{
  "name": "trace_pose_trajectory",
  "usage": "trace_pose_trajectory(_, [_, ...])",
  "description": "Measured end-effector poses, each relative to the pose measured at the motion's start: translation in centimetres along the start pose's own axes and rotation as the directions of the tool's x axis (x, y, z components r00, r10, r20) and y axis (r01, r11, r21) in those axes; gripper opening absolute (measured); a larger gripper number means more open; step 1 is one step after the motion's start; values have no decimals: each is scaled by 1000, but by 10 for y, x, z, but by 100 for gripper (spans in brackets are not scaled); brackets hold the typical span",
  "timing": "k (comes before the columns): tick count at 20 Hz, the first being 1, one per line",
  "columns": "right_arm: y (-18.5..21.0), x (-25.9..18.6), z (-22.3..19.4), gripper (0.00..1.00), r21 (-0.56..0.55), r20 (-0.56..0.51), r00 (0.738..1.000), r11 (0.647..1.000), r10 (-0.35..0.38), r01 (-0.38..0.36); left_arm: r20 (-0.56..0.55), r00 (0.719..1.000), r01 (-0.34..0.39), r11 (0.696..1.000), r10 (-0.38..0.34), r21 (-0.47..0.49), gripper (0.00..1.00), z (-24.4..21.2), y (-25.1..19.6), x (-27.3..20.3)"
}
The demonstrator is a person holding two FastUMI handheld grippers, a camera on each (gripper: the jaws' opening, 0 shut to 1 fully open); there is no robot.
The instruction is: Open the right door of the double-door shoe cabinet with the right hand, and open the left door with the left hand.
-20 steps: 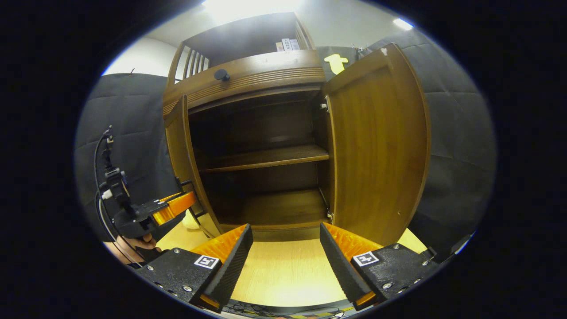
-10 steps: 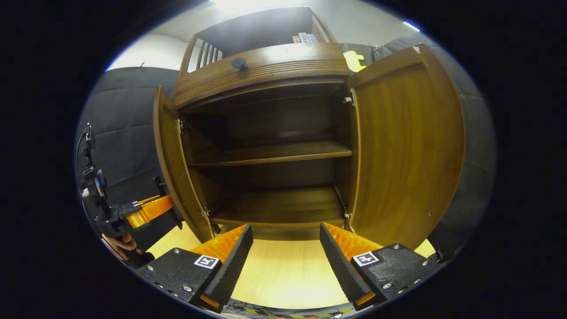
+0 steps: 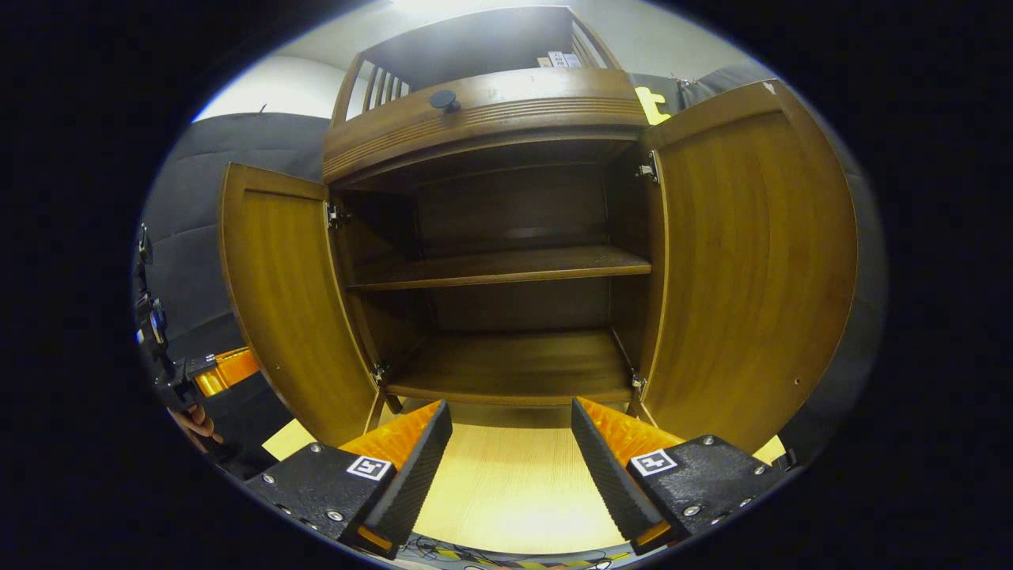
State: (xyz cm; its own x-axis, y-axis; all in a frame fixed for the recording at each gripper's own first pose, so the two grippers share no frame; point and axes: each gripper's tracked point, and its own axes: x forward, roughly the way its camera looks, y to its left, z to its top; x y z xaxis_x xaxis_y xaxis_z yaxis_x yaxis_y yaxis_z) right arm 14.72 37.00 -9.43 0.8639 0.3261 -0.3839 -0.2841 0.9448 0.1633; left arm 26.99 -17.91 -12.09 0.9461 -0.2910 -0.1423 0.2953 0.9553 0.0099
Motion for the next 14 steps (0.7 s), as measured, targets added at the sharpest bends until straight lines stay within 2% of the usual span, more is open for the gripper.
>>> trace_pose_trajectory(2, [0, 2, 0, 90, 13, 1, 1000, 1000, 4, -4, 5, 1000, 14, 1000, -14, -16, 9, 1, 0, -4])
trace_pose_trajectory(6, [-5, 0, 4, 89, 5, 7, 1000, 1000, -20, 20, -1, 1000, -17, 999, 17, 42, 9, 1, 30, -9])
trace_pose_trajectory(8, [-9, -1, 6, 90, 12, 9, 999, 999, -31, 31, 0, 1000, -22, 998, 22, 54, 5, 2, 41, -12])
trace_pose_trajectory(10, [-15, -3, 7, 89, 4, 2, 999, 999, -50, 50, 2, 1000, -6, 997, 6, 71, 5, 2, 47, -14])
trace_pose_trajectory(11, [-18, -3, 7, 89, 0, -2, 998, 998, -59, 59, 6, 1000, 3, 997, -3, 77, 9, 2, 50, -12])
trace_pose_trajectory(12, [-21, -4, 8, 89, -4, -6, 998, 998, -67, 67, 8, 1000, 6, 997, -6, 77, 9, 2, 54, -12])
trace_pose_trajectory(14, [-28, -7, 13, 89, -19, -7, 996, 996, -92, 92, 2, 1000, -16, 998, 16, 69, 4, 0, 68, -12])
